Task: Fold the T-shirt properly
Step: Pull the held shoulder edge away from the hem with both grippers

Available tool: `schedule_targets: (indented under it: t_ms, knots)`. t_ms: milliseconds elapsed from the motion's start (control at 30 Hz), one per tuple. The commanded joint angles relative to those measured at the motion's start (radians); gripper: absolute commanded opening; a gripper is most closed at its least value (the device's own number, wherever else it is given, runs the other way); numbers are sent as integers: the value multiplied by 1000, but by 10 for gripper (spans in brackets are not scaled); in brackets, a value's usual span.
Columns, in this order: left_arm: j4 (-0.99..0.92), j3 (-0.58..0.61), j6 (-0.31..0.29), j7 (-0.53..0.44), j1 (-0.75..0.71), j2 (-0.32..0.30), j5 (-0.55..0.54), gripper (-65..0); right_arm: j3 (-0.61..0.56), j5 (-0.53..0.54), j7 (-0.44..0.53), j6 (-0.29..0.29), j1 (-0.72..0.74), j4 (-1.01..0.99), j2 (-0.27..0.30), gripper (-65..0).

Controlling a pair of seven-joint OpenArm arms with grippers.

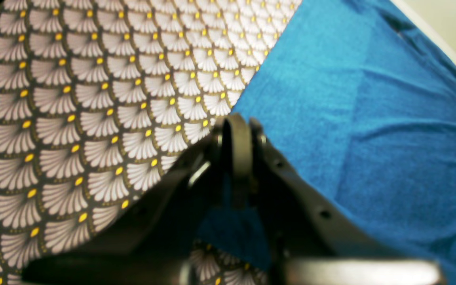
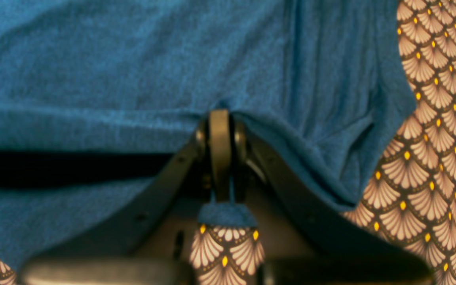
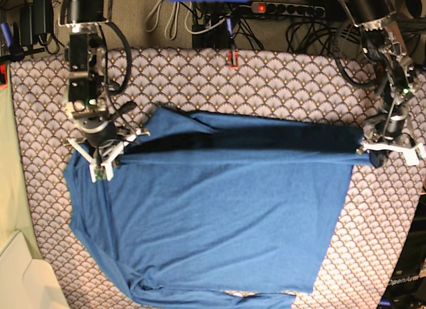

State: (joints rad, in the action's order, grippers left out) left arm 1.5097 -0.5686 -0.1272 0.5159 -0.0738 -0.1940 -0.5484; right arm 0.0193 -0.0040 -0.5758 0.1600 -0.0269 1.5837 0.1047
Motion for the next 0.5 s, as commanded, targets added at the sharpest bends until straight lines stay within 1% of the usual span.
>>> schedule_targets:
  t_ms: [0,167,400,467]
  knots:
    - [16,-3,-1,-26,10,-15,-9,-632,1,-1,26,-4,17,17,8,-650]
    - [9,2,-1,-24,30,-12,-8,-631,1,-1,26,-4,17,17,8,-650]
    - [-13,-3,-1,-23,21,-8,-20,-631,1,-1,26,-4,15,17,8,-650]
    - [-11,-6,-1,11,-8,-5,-22,-632,1,-1,26,-4,15,17,8,-650]
